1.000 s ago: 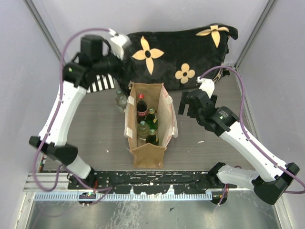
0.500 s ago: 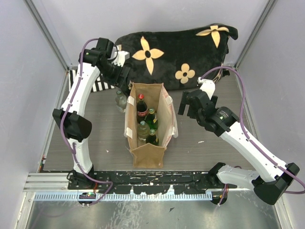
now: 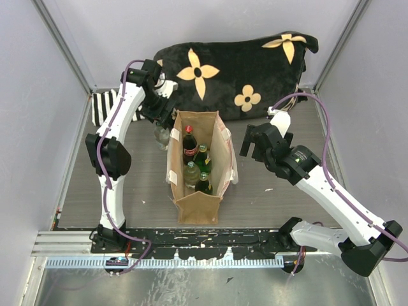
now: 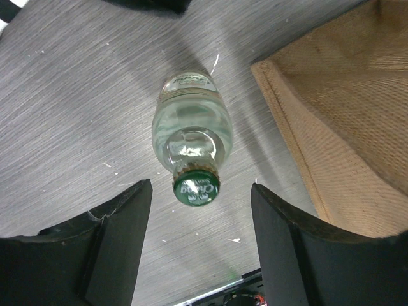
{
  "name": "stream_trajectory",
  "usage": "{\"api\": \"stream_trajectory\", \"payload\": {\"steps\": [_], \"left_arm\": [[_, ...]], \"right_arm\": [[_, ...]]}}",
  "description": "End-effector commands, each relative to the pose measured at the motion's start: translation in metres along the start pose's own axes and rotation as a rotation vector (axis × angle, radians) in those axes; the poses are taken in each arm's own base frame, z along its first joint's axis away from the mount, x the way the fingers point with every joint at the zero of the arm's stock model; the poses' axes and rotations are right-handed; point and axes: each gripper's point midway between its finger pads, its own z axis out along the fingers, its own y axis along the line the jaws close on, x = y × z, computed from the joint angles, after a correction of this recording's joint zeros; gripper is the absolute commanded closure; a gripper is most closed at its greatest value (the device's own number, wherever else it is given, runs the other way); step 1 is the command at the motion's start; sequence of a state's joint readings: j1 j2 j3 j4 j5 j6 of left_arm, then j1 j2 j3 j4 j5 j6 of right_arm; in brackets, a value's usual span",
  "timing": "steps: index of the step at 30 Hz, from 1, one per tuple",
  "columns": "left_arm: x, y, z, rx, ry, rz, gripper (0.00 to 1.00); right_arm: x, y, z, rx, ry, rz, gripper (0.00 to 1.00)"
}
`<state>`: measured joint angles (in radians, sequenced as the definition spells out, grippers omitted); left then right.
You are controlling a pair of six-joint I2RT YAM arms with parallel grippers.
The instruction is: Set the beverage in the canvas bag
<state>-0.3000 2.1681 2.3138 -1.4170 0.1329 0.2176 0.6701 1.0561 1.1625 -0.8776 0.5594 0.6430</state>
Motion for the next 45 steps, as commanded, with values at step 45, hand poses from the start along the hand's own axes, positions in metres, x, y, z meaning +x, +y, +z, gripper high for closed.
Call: {"api": "stream_trajectory", "payload": {"steps": [45], "left_arm": [[0.002, 0.003, 0.032, 0.015, 0.017, 0.007, 0.53]], "right_arm": [[0.002, -0.008, -0.003, 0.012, -0.013, 0.048, 0.0]]}}
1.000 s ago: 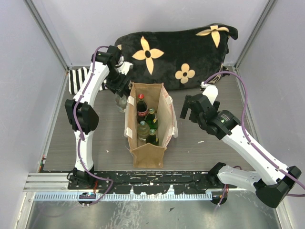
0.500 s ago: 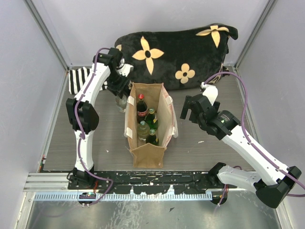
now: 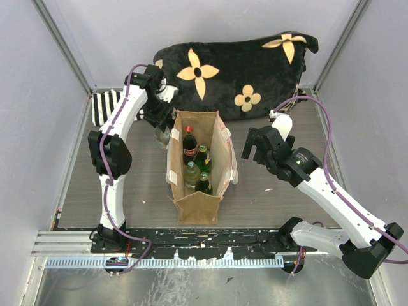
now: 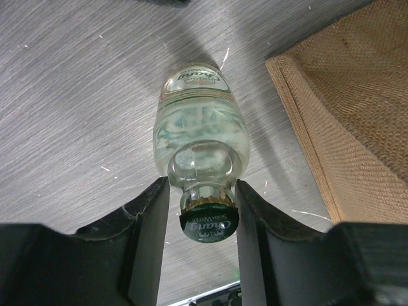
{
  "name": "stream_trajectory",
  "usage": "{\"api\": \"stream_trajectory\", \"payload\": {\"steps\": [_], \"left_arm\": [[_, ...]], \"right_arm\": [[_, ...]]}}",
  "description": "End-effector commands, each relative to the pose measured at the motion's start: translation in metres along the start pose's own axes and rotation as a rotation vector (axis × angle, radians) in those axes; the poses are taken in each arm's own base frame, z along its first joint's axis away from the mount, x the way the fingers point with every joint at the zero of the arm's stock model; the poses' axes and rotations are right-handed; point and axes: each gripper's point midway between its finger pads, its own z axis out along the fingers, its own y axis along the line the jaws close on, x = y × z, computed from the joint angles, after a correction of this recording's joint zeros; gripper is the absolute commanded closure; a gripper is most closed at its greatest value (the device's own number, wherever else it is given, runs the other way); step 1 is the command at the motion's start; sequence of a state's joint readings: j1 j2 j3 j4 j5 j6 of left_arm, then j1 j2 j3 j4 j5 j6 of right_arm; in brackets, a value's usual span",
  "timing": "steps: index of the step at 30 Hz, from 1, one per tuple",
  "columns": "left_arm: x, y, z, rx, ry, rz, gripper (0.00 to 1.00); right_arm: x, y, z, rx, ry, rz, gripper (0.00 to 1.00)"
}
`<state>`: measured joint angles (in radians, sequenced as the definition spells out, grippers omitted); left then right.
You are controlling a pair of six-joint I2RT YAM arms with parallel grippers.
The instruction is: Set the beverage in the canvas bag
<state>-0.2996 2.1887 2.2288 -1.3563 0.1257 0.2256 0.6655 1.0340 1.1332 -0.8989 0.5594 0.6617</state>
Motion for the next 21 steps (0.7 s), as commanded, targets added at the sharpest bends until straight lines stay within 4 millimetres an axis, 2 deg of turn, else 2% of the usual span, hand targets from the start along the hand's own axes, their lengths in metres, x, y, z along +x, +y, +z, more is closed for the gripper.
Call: {"api": "stream_trajectory", "payload": {"steps": [1, 2, 3, 5, 6, 13, 21], "left_arm": [[-0.006, -0.001, 0.003, 0.012, -0.031, 0.007, 0.57], [-0.007, -0.001, 0.002, 0.011, -0.035, 0.007, 0.64], [-0.007, -0.001, 0.002, 0.01, -0.037, 0.008, 0.77], [-0.008, -0.002, -0.001, 0.009, -0.045, 0.008, 0.96], [-0.009, -0.002, -0.003, 0.007, -0.05, 0.009, 1.0], [-0.01, -0.003, -0.021, -0.012, -0.075, 0.044, 1.0], [-0.011, 0.001, -0.058, -0.061, -0.109, 0.094, 1.0]], "right_arm": [[-0.008, 0.001, -0.003, -0.009, -0.031, 0.042, 0.0], [-0.007, 0.002, -0.002, -0.01, -0.03, 0.043, 0.0], [-0.007, 0.002, -0.002, -0.01, -0.029, 0.043, 0.0], [-0.006, 0.002, -0.002, -0.012, -0.026, 0.043, 0.0], [-0.004, 0.002, -0.001, -0.01, -0.024, 0.041, 0.0], [-0.002, 0.003, 0.001, -0.015, -0.021, 0.045, 0.0], [-0.001, 0.006, 0.004, -0.022, -0.016, 0.044, 0.0]]}}
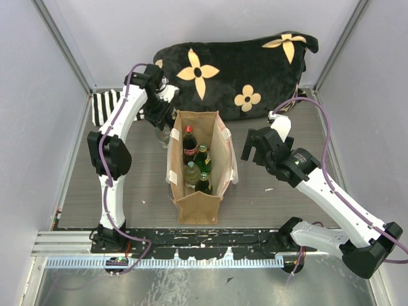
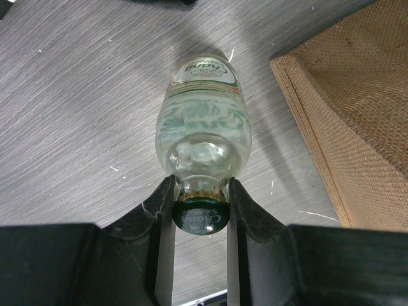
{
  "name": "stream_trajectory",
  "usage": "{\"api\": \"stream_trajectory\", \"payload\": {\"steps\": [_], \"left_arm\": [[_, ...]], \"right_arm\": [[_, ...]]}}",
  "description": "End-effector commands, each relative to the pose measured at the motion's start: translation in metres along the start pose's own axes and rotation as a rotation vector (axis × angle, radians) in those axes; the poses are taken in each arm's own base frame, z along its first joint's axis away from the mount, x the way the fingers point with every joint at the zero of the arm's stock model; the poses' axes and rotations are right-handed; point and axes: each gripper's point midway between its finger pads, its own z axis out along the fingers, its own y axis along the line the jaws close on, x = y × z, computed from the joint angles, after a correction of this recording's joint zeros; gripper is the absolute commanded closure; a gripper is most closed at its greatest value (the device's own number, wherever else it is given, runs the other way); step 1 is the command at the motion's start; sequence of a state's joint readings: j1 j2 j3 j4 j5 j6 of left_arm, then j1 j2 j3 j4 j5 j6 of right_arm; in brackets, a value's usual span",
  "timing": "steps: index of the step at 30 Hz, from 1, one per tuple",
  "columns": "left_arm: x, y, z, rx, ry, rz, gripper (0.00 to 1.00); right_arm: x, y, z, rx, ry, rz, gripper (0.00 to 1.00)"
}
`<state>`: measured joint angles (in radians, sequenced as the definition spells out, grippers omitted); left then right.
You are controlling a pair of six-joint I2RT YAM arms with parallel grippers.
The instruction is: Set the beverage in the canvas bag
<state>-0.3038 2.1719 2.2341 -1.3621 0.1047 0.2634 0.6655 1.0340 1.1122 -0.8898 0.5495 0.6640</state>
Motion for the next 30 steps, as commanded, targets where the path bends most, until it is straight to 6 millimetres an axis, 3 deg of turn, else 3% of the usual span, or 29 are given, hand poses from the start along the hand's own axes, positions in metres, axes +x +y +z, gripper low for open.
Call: {"api": "stream_trajectory", "payload": {"steps": [1, 14, 23, 30], "left_arm": [[-0.011, 0.0, -0.055, -0.047, -0.104, 0.054, 1.0], [-0.008, -0.014, -0.121, -0.038, -0.213, 0.066, 1.0], [-0.026, -0.031, -0.187, -0.029, -0.447, 0.065, 1.0], [-0.034, -0.043, -0.227, -0.016, -0.61, 0.097, 1.0]], "right_arm": [[-0.007, 0.006, 0.0, -0.021, -0.029, 0.046, 0.0], [-0.004, 0.009, 0.004, -0.031, -0.019, 0.037, 0.0], [-0.002, 0.015, 0.007, -0.051, -0.01, 0.029, 0.0], [-0.002, 0.022, 0.011, -0.07, 0.0, 0.016, 0.0]]}}
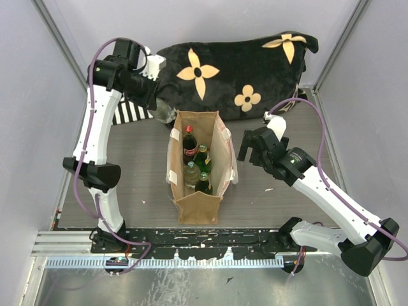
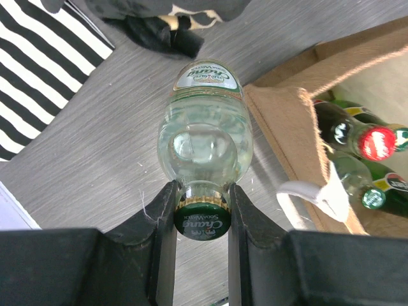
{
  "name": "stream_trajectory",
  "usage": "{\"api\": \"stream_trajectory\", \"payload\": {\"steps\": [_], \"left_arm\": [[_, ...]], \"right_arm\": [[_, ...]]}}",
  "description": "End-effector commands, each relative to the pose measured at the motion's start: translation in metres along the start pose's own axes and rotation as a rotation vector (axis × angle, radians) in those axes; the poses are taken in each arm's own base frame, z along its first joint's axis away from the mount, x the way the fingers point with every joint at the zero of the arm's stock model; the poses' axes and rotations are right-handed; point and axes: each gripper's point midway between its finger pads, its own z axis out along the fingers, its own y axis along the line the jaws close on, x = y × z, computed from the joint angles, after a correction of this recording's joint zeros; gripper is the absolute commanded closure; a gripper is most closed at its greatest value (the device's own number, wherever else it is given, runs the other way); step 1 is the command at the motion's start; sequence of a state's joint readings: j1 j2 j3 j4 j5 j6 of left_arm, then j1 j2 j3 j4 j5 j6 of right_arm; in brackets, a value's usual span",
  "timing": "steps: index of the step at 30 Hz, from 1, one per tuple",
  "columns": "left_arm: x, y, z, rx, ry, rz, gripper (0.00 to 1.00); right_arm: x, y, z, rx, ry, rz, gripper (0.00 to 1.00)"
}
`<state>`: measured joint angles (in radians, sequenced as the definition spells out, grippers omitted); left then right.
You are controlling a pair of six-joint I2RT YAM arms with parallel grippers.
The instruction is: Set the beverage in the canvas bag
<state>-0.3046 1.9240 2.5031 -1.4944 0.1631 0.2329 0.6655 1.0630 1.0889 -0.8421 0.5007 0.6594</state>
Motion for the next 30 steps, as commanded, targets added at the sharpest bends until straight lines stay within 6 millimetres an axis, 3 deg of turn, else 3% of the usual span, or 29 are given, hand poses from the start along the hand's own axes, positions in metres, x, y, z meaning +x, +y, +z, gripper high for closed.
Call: {"api": "stream_trajectory", "payload": {"steps": [1, 11, 18, 24, 30], "left_arm": [[-0.039, -0.016, -0.052, 0.032, -0.248, 0.066, 1.0], [-0.061, -0.047, -0.1, 0.133, -0.437, 0.125, 1.0], [-0.063, -0.089, -0.132, 0.32, -0.537, 0.168, 1.0], [-0.05, -0.115, -0.147, 0.444, -0.528, 0.195, 1.0], [-0.008, -0.144, -0.149, 0.524, -0.406, 0.313, 1.0]], "right_arm": [[-0.011, 0.011, 0.001, -0.037, -0.033, 0.02, 0.0], [-0.005, 0.017, 0.009, -0.049, -0.012, 0.013, 0.0], [-0.001, 0.019, 0.014, -0.051, -0.004, 0.012, 0.0], [0.001, 0.019, 0.017, -0.052, 0.002, 0.008, 0.0], [0.003, 0.018, 0.016, -0.053, 0.004, 0.003, 0.0]]}}
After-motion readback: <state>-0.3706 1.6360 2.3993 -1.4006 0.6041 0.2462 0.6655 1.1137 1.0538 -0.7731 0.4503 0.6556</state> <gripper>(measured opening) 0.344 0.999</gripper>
